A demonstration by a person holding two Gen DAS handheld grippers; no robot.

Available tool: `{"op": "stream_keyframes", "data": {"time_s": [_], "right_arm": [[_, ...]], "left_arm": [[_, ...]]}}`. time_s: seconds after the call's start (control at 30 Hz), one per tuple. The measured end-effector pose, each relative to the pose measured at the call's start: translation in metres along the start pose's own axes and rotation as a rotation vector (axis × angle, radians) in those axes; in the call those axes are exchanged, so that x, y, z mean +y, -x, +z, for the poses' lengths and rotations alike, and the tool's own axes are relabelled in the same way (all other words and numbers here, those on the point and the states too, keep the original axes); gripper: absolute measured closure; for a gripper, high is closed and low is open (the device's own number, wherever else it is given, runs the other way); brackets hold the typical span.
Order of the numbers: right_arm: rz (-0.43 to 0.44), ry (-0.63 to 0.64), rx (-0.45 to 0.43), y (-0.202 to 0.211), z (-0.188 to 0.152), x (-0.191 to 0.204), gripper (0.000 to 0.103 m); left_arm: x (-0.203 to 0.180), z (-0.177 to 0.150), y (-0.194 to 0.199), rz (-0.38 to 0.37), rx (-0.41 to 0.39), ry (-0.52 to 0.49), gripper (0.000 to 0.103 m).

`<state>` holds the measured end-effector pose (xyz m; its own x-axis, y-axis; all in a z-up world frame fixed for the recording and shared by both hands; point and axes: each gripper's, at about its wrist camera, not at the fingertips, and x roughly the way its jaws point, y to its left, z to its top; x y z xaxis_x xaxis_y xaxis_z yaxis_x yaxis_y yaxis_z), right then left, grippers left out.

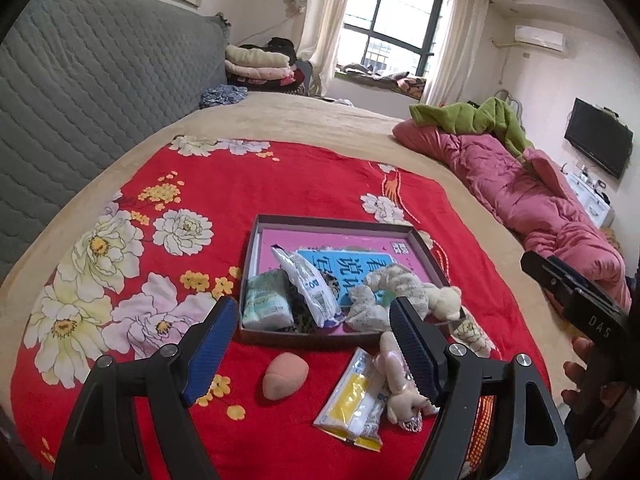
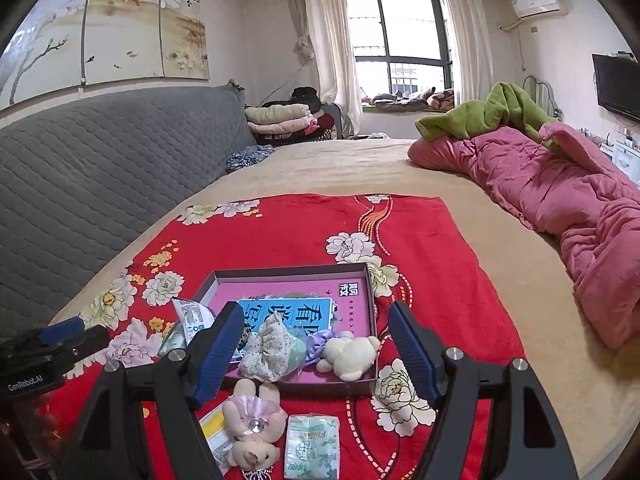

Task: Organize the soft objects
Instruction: 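Withdraw both tools toward the pink bunny and tissue pack beside the box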

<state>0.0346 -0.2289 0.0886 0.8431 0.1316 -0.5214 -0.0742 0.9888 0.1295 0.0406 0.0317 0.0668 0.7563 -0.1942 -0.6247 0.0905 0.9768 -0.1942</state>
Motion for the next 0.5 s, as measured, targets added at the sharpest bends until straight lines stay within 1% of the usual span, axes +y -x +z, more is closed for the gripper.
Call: {"op": "stream_keyframes", "data": {"time_s": [0.17, 0.33, 0.5], "right_arm": [[0.01, -0.003, 0.009, 0.006, -0.006, -0.001, 0.029], [0.01, 0.014, 0.041, 0.006, -0.021, 0.0, 0.029], [0.001, 0.033, 0.073, 0.003, -0.036, -0.001, 0.029]], "left_arm": [[-0.006, -0.009, 0.001, -0.011, 0.031, -0.009, 0.024], [-0.009, -0.023, -0.003, -0.022, 0.062, -0.013, 0.024], [-0.012, -0.04, -0.011, -0.013, 0.109, -0.023, 0.024]]}}
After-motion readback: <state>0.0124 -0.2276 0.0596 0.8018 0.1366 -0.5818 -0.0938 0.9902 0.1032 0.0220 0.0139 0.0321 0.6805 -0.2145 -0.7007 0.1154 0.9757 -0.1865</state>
